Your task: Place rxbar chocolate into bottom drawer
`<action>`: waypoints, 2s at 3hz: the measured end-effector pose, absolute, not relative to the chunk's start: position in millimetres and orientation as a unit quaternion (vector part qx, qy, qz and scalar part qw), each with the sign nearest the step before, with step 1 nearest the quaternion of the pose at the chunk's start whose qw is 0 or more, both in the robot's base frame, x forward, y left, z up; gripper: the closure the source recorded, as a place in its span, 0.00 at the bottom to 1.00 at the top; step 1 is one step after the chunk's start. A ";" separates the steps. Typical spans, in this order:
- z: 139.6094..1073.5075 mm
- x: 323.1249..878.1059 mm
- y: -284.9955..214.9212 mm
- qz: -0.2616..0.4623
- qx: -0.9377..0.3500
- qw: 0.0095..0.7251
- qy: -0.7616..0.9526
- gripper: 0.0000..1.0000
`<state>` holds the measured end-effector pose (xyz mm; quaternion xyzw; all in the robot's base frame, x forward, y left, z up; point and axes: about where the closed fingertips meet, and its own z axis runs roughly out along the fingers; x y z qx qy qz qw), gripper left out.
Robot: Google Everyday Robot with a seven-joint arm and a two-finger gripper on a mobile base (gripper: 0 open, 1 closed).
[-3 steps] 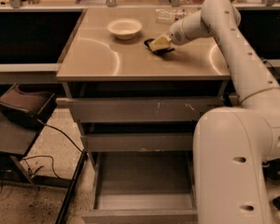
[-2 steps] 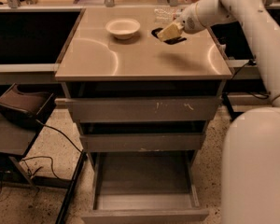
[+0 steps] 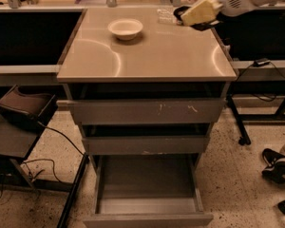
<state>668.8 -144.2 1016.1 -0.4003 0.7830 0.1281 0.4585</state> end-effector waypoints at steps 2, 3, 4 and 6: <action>1047.0 552.0 -155.4 0.096 -0.382 0.463 0.794 1.00; 1046.1 552.4 -155.3 0.097 -0.382 0.462 0.794 1.00; 1014.0 554.0 -148.3 0.098 -0.369 0.459 0.802 1.00; 827.8 561.1 -113.2 0.106 -0.299 0.433 0.844 1.00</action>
Offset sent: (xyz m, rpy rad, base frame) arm -0.0726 0.0098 0.0440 0.0089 -0.0530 -0.0125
